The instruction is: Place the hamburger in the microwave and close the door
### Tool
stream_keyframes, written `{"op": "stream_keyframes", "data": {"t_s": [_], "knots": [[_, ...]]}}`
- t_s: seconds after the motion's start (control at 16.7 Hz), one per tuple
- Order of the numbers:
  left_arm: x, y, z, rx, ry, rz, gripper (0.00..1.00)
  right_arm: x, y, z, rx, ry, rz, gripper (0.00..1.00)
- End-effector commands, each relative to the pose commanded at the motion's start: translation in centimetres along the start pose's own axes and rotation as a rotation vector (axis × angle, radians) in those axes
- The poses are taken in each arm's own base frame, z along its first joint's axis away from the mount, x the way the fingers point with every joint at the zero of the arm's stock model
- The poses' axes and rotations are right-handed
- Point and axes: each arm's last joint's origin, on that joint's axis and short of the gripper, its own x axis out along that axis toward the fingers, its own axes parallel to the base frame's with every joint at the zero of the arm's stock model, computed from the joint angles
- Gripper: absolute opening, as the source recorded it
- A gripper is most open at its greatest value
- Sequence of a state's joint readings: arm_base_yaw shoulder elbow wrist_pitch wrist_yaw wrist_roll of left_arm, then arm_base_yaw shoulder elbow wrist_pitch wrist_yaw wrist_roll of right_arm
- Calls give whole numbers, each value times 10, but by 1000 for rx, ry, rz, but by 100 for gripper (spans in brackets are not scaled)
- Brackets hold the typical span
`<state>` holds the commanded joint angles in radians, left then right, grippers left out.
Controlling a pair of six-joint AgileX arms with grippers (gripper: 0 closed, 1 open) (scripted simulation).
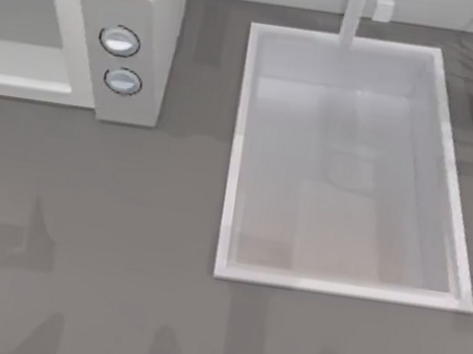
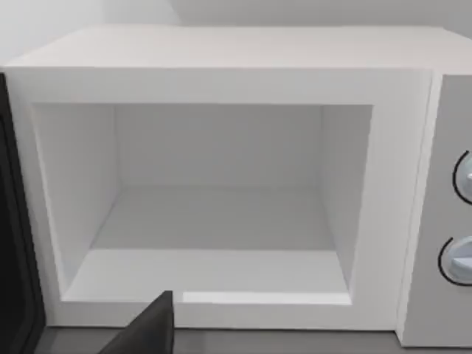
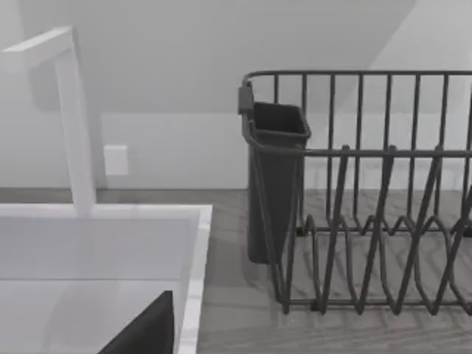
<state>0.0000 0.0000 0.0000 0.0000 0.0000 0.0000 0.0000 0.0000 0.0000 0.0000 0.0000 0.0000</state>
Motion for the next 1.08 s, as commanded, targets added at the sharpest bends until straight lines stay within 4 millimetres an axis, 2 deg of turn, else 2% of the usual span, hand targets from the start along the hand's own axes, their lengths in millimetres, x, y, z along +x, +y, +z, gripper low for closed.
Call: {"op": "stream_keyframes", "data": {"t_s": [0.24, 0.42, 0.6, 0.84, 1.08], "knots": [[0, 1, 6, 3, 23, 3, 100, 0, 0, 0, 0, 0, 0, 100], [4, 3, 25, 12, 121, 24, 100, 0, 0, 0, 0, 0, 0, 100], [18, 9, 49, 19, 306, 62, 100, 0, 0, 0, 0, 0, 0, 100], [62, 24, 67, 13, 673, 110, 100, 0, 0, 0, 0, 0, 0, 100], [120, 48, 59, -21, 1063, 138, 100, 0, 0, 0, 0, 0, 0, 100]]}}
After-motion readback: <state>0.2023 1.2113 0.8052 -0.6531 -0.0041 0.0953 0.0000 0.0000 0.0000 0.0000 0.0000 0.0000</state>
